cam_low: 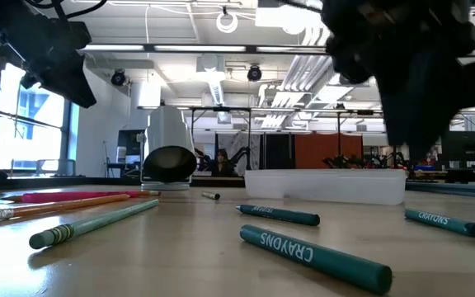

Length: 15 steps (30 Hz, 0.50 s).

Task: Pick & place school supplies into a supply box
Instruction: Put the top right dark green crayon into the supply box

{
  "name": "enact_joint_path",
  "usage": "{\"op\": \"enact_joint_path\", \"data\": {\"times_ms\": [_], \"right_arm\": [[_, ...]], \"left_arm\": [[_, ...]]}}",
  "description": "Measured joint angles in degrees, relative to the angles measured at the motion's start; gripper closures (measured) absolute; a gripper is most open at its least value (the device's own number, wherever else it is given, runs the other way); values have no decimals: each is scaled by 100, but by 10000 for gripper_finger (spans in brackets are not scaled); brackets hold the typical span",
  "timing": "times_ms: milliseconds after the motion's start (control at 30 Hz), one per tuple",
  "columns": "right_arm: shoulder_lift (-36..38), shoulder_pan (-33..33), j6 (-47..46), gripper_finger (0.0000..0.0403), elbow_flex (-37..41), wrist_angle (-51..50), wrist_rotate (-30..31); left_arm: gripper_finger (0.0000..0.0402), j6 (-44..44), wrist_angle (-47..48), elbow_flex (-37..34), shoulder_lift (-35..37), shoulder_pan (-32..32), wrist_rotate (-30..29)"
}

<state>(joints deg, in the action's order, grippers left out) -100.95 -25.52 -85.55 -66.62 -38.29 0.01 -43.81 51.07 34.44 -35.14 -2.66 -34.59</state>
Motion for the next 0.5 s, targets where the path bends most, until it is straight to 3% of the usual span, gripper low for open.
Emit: {"op": "enact_joint_path", "data": {"times_ms": [133, 500], "right_arm": [[-380, -6, -139, 284, 4, 27, -407], [-483, 119, -189, 284, 4, -93, -251]], "left_arm": [[252, 2, -2, 0, 0, 0, -6], [252, 0, 2, 0, 0, 0, 77]]}}
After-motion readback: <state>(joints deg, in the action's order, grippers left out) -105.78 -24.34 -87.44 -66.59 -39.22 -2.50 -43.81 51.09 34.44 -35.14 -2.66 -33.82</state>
